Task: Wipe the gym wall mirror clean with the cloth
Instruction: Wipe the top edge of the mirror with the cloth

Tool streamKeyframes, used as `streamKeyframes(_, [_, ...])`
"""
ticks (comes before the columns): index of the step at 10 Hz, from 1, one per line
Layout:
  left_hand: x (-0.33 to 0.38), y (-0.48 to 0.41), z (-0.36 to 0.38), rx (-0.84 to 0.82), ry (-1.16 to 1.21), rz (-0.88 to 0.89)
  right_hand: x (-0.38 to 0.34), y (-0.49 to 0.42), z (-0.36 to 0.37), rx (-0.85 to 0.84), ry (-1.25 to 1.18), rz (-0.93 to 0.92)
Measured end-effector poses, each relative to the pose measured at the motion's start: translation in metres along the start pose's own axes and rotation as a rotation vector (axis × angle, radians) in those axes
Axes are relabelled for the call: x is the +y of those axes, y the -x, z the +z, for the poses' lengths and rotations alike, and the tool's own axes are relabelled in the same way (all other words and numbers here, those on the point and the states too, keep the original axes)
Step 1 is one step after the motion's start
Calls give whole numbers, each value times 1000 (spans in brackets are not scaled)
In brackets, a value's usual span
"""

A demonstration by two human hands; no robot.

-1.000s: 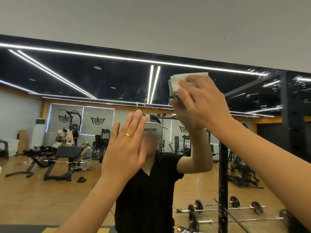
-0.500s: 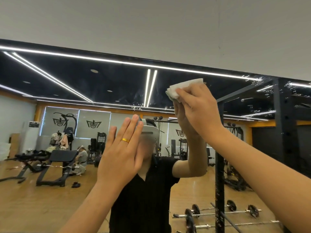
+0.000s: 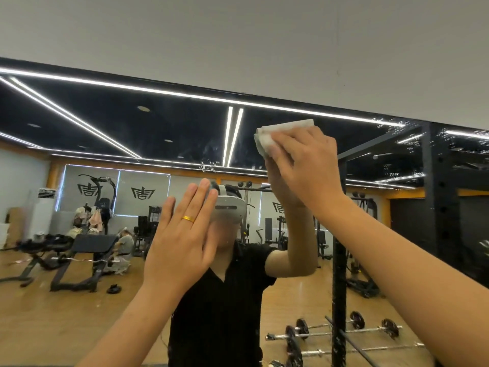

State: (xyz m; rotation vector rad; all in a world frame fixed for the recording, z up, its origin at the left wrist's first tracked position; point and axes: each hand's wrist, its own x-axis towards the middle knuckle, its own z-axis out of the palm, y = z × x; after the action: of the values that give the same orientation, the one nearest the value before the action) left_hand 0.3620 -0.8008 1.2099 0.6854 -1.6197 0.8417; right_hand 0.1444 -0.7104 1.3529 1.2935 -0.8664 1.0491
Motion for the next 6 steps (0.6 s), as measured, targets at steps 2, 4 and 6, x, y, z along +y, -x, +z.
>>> streamKeyframes(2, [1, -1, 0, -6, -14, -3, -9, -18, 7, -23, 15, 123])
streamKeyframes(4, [1, -1, -1, 3, -13, -3, -15, -11, 15, 22, -12, 63])
streamKeyframes(6, [1, -1, 0, 3, 5, -6, 2, -13, 6, -69, -67, -37])
